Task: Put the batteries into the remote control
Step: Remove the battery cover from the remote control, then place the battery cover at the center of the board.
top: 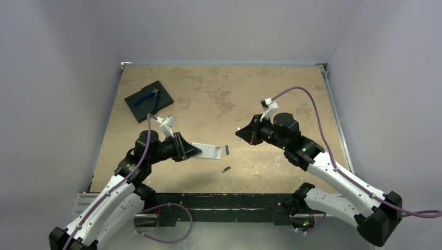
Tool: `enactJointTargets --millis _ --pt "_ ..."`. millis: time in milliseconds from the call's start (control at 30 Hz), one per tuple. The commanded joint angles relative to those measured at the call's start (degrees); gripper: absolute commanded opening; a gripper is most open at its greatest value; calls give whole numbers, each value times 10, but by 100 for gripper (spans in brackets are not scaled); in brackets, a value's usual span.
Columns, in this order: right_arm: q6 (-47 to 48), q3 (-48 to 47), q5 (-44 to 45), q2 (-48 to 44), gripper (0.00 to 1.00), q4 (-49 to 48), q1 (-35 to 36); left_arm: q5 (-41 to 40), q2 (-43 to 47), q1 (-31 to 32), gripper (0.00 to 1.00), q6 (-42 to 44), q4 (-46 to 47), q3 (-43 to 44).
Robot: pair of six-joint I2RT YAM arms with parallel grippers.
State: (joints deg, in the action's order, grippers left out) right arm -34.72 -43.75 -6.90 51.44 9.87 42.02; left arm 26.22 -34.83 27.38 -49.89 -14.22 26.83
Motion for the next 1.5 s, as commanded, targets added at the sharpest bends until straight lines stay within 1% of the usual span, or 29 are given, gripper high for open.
enactJointTargets --millis 0,200,367,467,600,700,1100,1233,1367,1467 --pt "22 -4 -79 31 0 -55 -65 -5 14 -4 0 13 -3 25" --pt "-19 43 -185 80 0 -157 -155 -4 25 -4 0 15 -14 24" --pt "-60 86 -232 131 0 -247 -210 -3 28 -4 0 14 -18 22" --pt "-89 114 -253 161 0 -322 -238 -2 33 -4 0 14 -18 22" --pt "-110 140 -260 205 0 -402 -262 -3 36 -4 0 13 -21 22" --pt "-123 146 -262 239 0 -442 -274 -1 37 -4 0 13 -21 20" --pt "-135 136 -219 357 0 -510 -300 9 41 -4 0 5 -17 16" --pt "-148 134 -234 404 0 -556 -308 9 39 -4 0 4 -13 16" --pt "-161 122 -250 462 0 -585 -314 14 34 -4 0 2 -7 15" --pt "-163 114 -248 486 0 -590 -316 14 35 -4 0 2 -9 15"
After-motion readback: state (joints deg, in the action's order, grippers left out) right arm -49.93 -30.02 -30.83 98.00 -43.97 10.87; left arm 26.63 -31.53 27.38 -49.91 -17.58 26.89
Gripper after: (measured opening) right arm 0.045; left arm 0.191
